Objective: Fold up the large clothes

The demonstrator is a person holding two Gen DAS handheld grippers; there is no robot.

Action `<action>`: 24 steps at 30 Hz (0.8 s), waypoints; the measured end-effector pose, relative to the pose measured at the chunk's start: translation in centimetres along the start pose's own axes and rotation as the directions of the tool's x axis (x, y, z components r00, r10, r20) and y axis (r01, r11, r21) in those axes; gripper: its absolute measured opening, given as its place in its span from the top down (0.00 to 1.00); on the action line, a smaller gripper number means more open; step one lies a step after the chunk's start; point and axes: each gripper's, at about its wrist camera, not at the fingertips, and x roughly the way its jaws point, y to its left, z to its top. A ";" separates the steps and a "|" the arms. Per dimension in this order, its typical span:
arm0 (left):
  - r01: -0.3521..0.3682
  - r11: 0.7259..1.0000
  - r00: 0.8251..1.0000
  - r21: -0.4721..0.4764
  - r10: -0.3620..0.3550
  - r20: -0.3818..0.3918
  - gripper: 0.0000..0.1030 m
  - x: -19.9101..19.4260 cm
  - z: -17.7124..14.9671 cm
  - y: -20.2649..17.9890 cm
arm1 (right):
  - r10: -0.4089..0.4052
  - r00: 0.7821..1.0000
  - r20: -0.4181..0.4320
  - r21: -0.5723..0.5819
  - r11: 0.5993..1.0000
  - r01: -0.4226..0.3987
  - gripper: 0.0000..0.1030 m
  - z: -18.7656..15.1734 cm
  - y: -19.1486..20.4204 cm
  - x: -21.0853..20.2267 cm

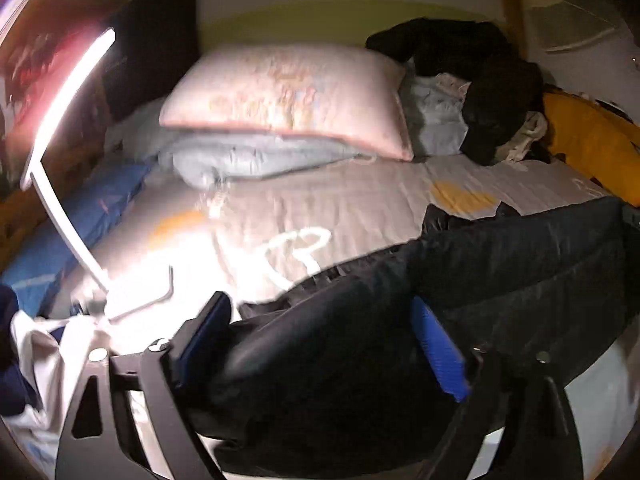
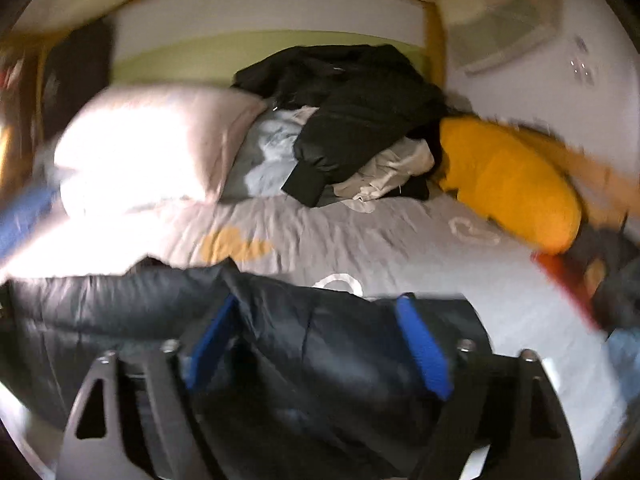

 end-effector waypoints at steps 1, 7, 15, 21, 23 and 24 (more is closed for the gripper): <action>-0.009 1.000 0.999 0.004 0.009 0.032 0.04 -0.4 -0.1 0.3 | 0.008 1.000 -0.012 -0.022 1.000 -0.009 0.15 0.1 -0.5 0.3; -0.031 0.998 0.999 -0.050 0.032 0.019 0.00 -0.7 -0.4 2.6 | -0.009 1.000 -0.029 -0.081 0.997 0.006 0.09 0.3 -2.4 -0.4; 0.051 0.984 0.982 -0.169 -0.081 -0.173 0.00 2.2 -2.3 4.6 | -0.045 0.960 -0.275 -0.068 0.997 0.027 0.03 -0.8 -6.7 2.5; 0.220 0.916 0.923 -0.336 -0.307 -0.233 0.94 5.0 -3.3 5.5 | 0.269 0.852 -0.450 0.142 0.963 -0.229 0.87 -2.8 -9.6 5.4; 0.279 0.918 0.922 -0.281 -0.338 -0.190 0.95 4.6 -2.7 4.9 | 0.260 0.869 -0.420 0.106 0.966 -0.237 0.93 -2.5 -9.1 4.9; 0.262 0.936 0.939 -0.235 -0.304 -0.163 0.95 4.2 -2.1 4.6 | 0.241 0.885 -0.399 0.081 0.970 -0.228 0.93 -2.2 -8.8 4.6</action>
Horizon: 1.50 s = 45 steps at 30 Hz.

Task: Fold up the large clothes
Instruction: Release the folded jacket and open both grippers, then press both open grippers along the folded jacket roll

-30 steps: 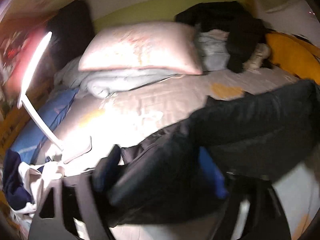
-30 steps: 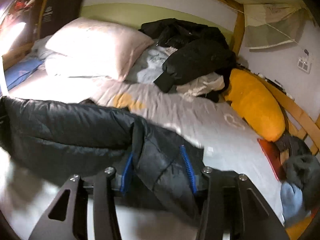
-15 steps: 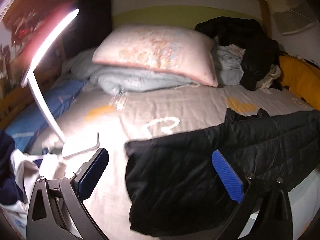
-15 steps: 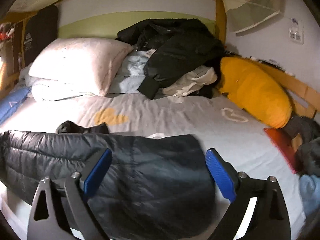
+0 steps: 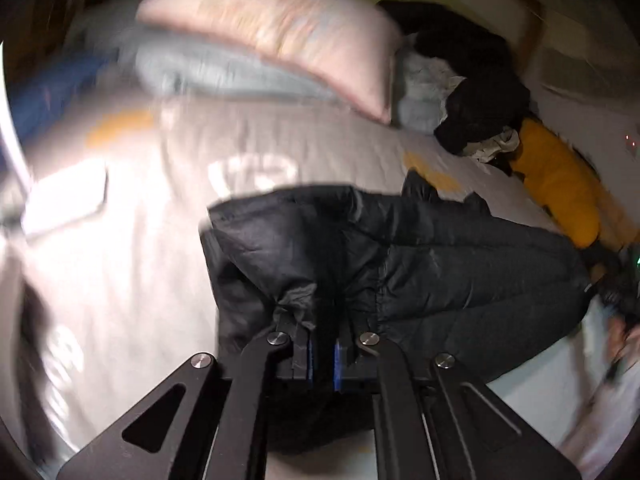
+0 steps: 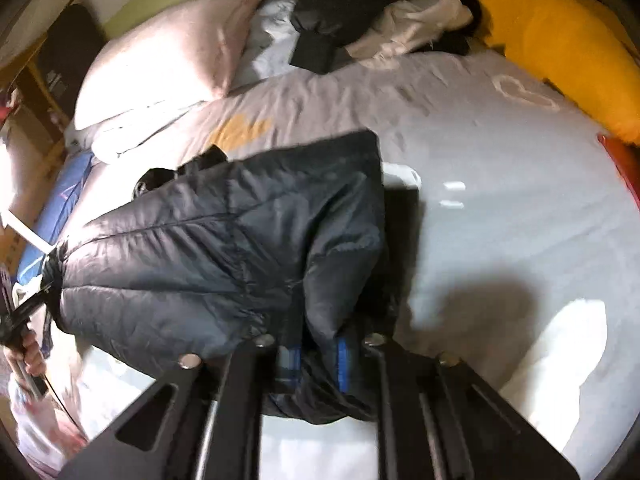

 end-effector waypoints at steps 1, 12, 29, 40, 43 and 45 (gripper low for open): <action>-0.013 1.000 1.000 0.021 0.012 0.029 0.95 -0.2 0.6 -0.2 | -0.020 0.999 0.033 -0.018 1.000 0.020 0.93 0.2 0.4 -0.3; -0.144 0.989 0.987 0.037 0.141 0.075 0.87 4.3 3.4 -0.1 | -0.170 0.969 0.180 -0.035 0.983 0.179 0.94 3.1 2.4 2.8; -0.214 0.977 0.953 -0.001 0.209 0.218 0.00 -5.4 0.8 -1.1 | -0.164 0.911 0.379 0.036 0.986 0.163 0.00 0.3 3.2 -4.7; -0.173 0.974 0.970 0.150 0.141 0.199 0.00 -6.0 -1.7 -6.5 | -0.090 0.922 0.376 -0.096 0.986 0.136 0.00 -1.8 7.5 -5.5; -0.170 0.953 0.977 0.250 0.130 0.170 0.00 -5.2 -2.6 -8.3 | -0.001 0.962 0.273 -0.226 0.972 0.065 0.00 -2.3 9.1 -4.5; -0.191 0.922 0.972 0.338 0.128 0.199 0.00 -5.1 -3.6 -9.9 | 0.032 0.987 0.154 -0.383 0.923 0.030 0.00 -3.3 11.1 -2.9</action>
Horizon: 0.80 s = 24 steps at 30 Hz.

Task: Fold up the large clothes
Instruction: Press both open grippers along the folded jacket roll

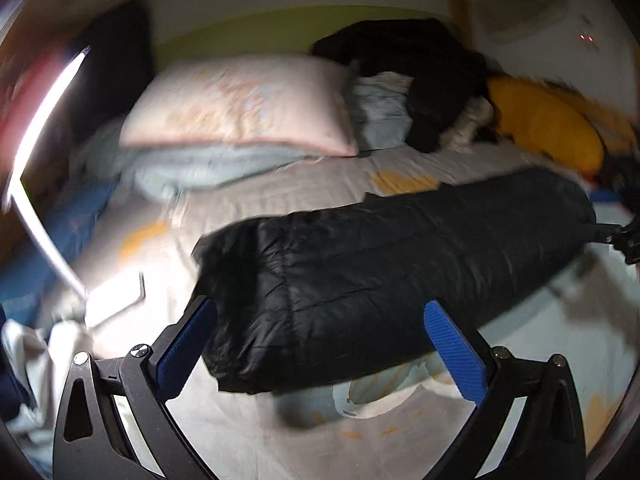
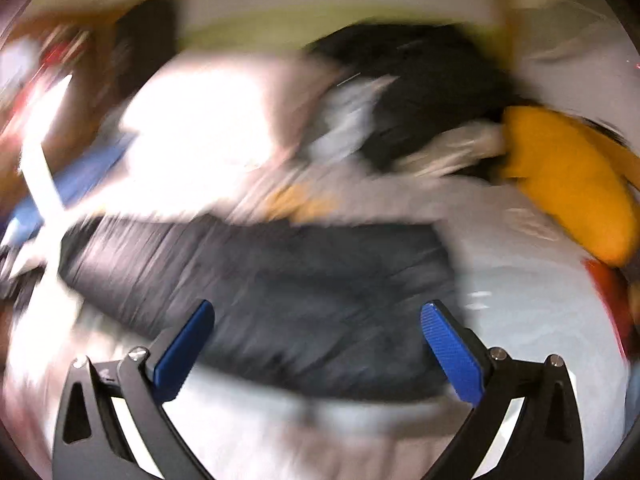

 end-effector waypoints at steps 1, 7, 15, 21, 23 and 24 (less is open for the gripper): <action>-0.004 0.998 1.000 0.065 0.003 0.015 0.00 -0.2 -0.2 -1.1 | -0.018 1.000 -0.016 -0.070 0.997 0.016 0.00 -0.5 1.2 0.5; 0.064 0.970 0.997 0.233 -0.054 -0.052 0.00 1.6 -2.0 -6.4 | -0.104 0.992 -0.074 -0.254 0.964 0.082 0.00 -2.7 6.8 4.3; 0.031 0.954 0.983 0.298 0.025 -0.182 0.00 7.5 -4.1 -8.2 | -0.311 0.950 -0.043 -0.325 0.903 0.281 0.00 -4.2 7.8 8.1; -0.031 0.947 0.979 0.321 0.094 -0.183 0.00 10.1 -5.0 -7.3 | -0.401 0.916 -0.002 -0.349 0.859 0.375 0.00 -4.4 6.7 9.6; -0.044 0.945 0.980 0.323 0.104 -0.169 0.00 10.2 -5.0 -7.3 | -0.418 0.908 0.013 -0.344 0.851 0.397 0.00 -4.4 6.4 9.9; -0.053 0.944 0.981 0.327 0.111 -0.161 0.00 10.2 -5.2 -7.2 | -0.424 0.905 0.019 -0.341 0.848 0.405 0.00 -4.3 6.3 9.9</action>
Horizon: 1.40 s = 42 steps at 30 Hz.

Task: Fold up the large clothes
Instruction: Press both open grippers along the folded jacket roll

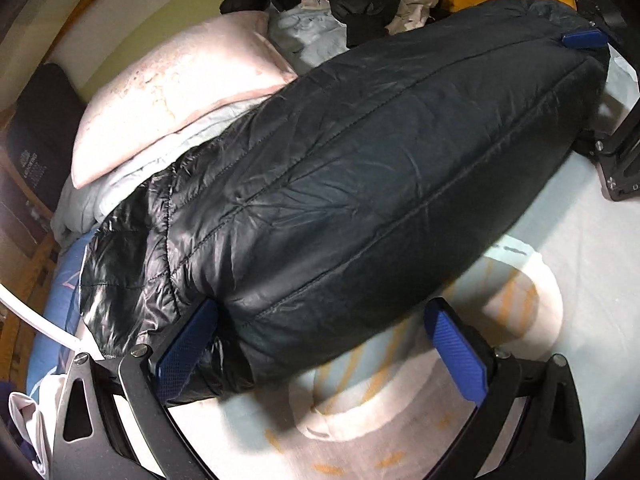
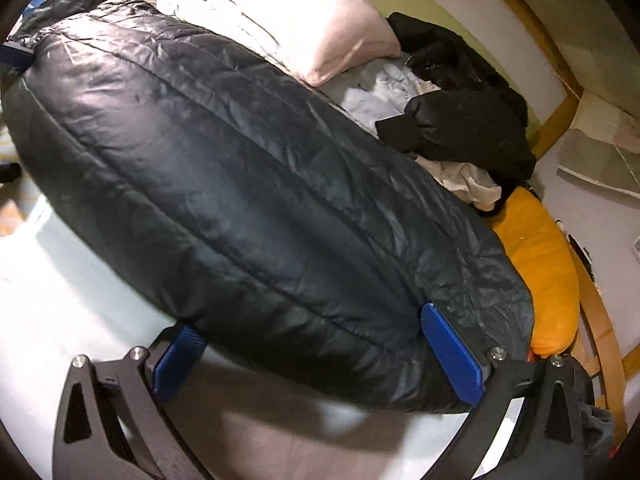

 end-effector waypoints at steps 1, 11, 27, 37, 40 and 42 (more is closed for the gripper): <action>-0.016 1.000 1.000 0.003 0.016 0.006 0.00 0.1 -0.1 0.0 | -0.014 1.000 0.005 0.006 1.000 0.013 0.00 0.0 -0.1 0.2; -0.137 0.986 0.990 -0.095 0.133 -0.040 0.00 1.9 -1.6 3.5 | -0.111 0.994 -0.001 0.026 0.993 0.111 0.16 0.1 -1.3 1.1; 0.058 0.986 0.994 -0.157 -0.072 -0.081 0.69 -7.4 -4.0 3.3 | 0.108 0.993 -0.038 0.233 0.968 -0.097 0.78 -2.4 -5.4 -5.1; 0.105 0.966 0.993 -0.235 -0.113 -0.018 0.46 -13.3 -7.1 2.2 | 0.227 0.973 -0.039 0.205 0.955 -0.215 0.40 -6.4 -3.2 -9.6; 0.148 0.955 0.989 -0.258 -0.144 0.035 0.40 -15.3 -7.6 2.2 | 0.318 0.948 0.003 0.238 0.921 -0.309 0.31 -6.3 -3.5 -10.4; 0.170 0.950 0.985 -0.263 -0.158 0.066 0.39 -16.3 -7.6 2.2 | 0.363 0.931 0.035 0.276 0.892 -0.358 0.31 -6.2 -4.0 -11.0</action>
